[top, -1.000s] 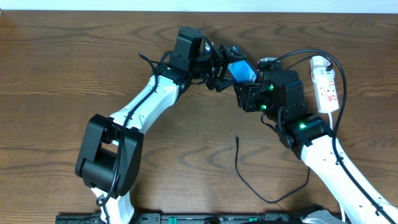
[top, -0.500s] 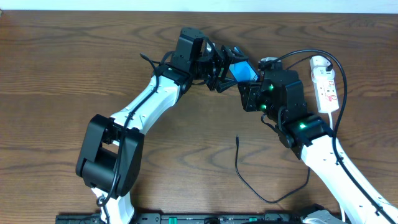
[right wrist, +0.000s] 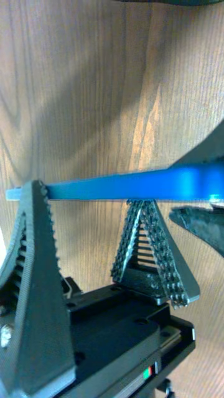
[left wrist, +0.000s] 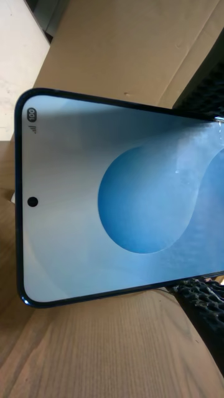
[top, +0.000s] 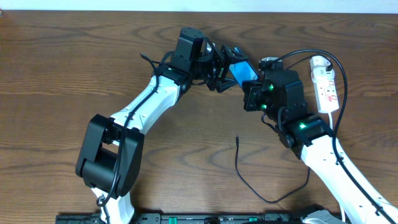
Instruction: Plug charger to phone and switch on socket
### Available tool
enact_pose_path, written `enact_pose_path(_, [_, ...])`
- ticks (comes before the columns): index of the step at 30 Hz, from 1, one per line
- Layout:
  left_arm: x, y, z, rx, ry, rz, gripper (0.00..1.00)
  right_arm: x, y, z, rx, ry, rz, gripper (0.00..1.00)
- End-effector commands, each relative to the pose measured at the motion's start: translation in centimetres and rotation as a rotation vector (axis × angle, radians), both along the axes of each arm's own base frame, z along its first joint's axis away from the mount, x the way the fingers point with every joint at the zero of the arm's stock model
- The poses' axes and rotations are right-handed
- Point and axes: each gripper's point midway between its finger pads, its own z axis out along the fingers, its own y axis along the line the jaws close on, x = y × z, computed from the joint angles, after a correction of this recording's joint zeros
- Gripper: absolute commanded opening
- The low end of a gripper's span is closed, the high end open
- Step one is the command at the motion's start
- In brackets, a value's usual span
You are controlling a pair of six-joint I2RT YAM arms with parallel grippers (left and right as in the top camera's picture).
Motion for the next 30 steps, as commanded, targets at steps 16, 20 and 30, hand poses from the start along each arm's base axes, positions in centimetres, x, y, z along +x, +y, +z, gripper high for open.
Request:
enact_pose_path(16, [-0.5, -0.3, 3.8, -0.051, -0.073, -0.033, 0.96, 0.5, 0.1, 1.2, 0.002, -0.030, -0.011, 0.01])
enact_pose_path(20, [-0.5, -0.3, 3.8, -0.050, -0.080, -0.035, 0.98, 0.6, 0.0, 1.4, 0.004, -0.037, -0.014, 0.01])
enact_pose_path(30, [-0.8, 0.8, 5.1, -0.113, -0.112, -0.111, 0.98, 1.9, -1.6, 2.3, 0.022, -0.079, -0.067, 0.01])
